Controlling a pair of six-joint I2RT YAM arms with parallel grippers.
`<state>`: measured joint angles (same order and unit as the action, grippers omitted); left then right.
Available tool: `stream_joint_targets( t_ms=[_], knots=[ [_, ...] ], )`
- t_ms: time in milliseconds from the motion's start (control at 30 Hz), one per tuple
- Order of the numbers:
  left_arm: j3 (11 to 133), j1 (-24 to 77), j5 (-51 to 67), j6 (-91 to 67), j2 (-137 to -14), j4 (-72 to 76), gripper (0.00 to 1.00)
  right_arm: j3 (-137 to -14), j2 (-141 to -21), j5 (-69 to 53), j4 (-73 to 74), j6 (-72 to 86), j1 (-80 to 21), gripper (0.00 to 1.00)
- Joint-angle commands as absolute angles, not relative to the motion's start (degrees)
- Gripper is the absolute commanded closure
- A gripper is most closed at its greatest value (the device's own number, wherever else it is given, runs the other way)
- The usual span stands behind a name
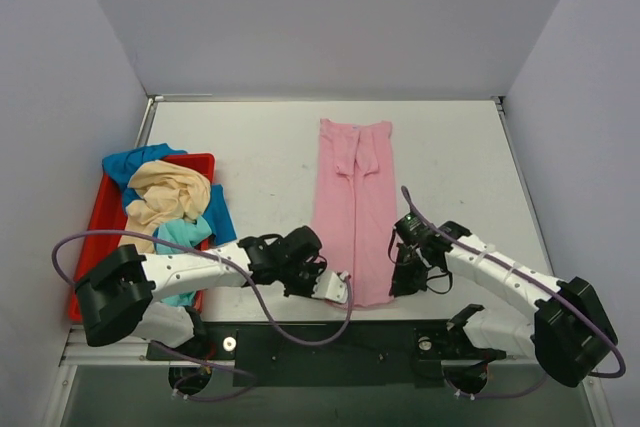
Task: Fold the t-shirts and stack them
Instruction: Grab the bottom of the folded rectangular tshirt with both arms, then fold the folded rectangular tshirt in 1/3 of the way
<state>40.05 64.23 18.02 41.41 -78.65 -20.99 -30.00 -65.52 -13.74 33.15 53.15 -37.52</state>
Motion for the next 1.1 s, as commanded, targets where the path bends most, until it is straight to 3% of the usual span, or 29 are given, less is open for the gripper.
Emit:
stream_joint_targets(
  t_ms=[0,433,767,1067],
  knots=[
    [48.0,58.1,22.1,38.3,-77.4,-24.4,1.00,-38.3,-65.8,-14.3,36.6,46.2,-31.6,1.00],
    [67.6,41.8,22.8,33.7,-91.0,-25.0,1.00,-59.4,-82.7,-16.2,32.5,32.8,-16.8,1.00],
    [79.4,37.2,17.5,32.2,-104.0,-25.9,1.00,-69.7,-97.5,-22.0,27.9,29.3,-11.1,1.00],
    [86.2,35.4,14.2,30.2,-111.1,-25.1,1.00,-76.5,-104.1,-22.8,26.7,29.9,-9.7,1.00]
  ],
)
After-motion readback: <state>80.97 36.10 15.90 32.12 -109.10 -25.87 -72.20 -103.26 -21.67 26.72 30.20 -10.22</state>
